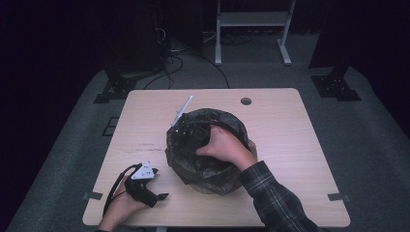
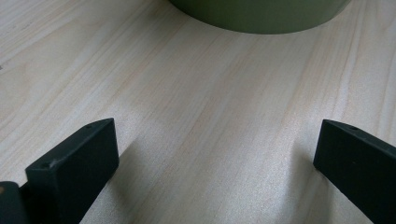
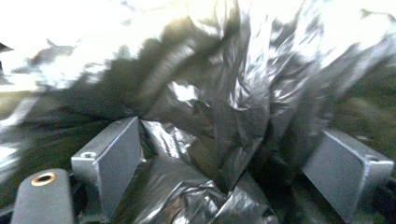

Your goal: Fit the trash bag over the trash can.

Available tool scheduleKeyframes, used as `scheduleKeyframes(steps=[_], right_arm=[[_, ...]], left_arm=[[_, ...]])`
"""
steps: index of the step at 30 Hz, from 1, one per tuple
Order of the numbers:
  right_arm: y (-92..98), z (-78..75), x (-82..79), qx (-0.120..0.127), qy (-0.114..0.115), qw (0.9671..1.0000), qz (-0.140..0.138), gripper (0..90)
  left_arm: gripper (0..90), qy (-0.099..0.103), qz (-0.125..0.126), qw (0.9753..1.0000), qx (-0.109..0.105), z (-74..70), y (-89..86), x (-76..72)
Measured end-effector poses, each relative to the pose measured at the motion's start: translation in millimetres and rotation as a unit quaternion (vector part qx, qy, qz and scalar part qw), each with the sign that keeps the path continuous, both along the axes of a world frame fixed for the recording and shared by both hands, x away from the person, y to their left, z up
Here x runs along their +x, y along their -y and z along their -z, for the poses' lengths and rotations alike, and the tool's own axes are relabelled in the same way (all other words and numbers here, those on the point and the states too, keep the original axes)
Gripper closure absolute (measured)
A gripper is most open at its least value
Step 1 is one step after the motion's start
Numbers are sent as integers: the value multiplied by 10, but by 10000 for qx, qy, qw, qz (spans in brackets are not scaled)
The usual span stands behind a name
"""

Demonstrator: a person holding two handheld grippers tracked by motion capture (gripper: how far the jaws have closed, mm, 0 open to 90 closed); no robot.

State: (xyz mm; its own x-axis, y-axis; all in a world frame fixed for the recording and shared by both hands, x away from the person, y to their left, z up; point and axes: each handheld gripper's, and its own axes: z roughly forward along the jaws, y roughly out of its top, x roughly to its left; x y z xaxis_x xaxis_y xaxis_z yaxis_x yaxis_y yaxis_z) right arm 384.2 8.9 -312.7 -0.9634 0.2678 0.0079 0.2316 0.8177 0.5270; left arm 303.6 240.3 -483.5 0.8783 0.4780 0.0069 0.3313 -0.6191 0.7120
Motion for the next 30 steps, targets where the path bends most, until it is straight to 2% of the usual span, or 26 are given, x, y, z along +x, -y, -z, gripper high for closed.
scheduleKeyframes(steps=[3,4,5,7,8,10,12,15,17,20,23,26,30], right_arm=[[113,-124,3,234,123,9996,100,136],[113,-124,3,234,123,9996,100,136],[196,-176,53,338,190,9990,242,136],[234,-185,91,363,186,9987,321,136],[290,-170,168,359,163,9982,444,136],[308,-126,217,293,122,9982,513,136],[306,-102,229,220,116,9982,545,135],[299,-46,263,53,232,9974,687,136],[310,-43,282,2,312,9967,753,137],[322,-46,293,5,281,9967,758,137],[367,-113,246,298,207,9971,662,137],[437,-213,148,474,313,9966,596,136],[603,-336,6,867,335,9946,471,136]], left_arm=[[0,0,6,10000,3,0,-1,1],[0,0,6,10000,3,0,-1,1],[0,1,5,10000,2,0,-1,0],[0,1,5,10000,2,0,-1,1],[0,1,5,10000,1,1,-1,1],[0,-1,7,10000,1,0,-1,1],[0,0,9,10000,0,0,-1,1],[0,0,11,10000,0,0,-2,1],[0,0,11,10000,1,0,-2,1],[0,1,15,10000,1,0,-3,1],[0,1,20,10000,4,0,-4,2],[0,3,22,10000,3,1,-3,2],[0,5,14,10000,2,1,-3,0]])
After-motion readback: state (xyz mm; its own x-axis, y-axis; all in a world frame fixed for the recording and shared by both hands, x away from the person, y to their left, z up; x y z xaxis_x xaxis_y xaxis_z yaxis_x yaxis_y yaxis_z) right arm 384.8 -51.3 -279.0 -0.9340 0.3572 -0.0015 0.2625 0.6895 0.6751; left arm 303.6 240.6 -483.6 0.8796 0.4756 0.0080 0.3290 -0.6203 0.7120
